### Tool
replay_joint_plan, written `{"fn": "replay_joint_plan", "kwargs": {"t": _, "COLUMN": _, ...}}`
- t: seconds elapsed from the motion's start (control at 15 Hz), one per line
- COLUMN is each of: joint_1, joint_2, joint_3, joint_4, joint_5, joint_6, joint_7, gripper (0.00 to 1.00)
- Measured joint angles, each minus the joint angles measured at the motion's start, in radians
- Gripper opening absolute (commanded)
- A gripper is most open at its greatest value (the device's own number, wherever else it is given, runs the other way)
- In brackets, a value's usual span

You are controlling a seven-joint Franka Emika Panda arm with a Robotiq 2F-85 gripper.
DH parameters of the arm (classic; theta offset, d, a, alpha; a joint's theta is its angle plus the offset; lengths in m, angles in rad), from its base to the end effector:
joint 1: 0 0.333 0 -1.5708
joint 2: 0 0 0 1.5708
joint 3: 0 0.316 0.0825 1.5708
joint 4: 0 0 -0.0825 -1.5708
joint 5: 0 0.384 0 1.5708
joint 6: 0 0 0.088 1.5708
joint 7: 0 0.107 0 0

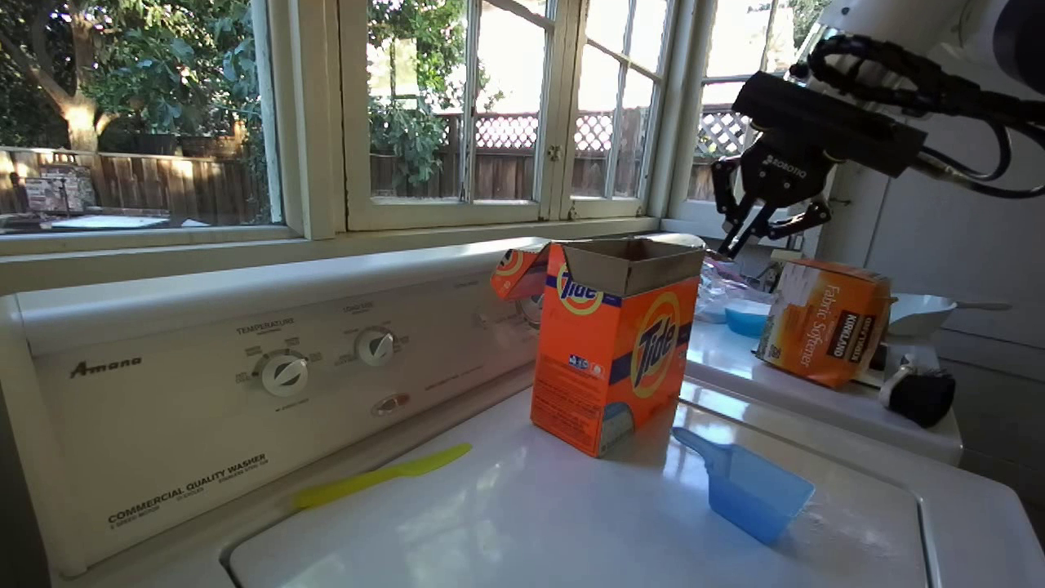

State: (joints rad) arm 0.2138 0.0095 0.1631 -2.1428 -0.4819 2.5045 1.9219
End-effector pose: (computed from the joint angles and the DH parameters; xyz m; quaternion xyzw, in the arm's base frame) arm 0.5295 0.2130 0.4355 -0.7992 0.5500 -0.2272 0.0848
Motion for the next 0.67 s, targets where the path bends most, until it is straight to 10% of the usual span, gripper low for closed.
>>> {"fn": "replay_joint_plan", "kwargs": {"t": 0.67, "joint_1": 0.001, "joint_2": 0.067, "joint_3": 0.000, "joint_4": 0.132, "joint_5": 0.000, "joint_6": -0.107, "joint_7": -0.007, "gripper": 0.02}}
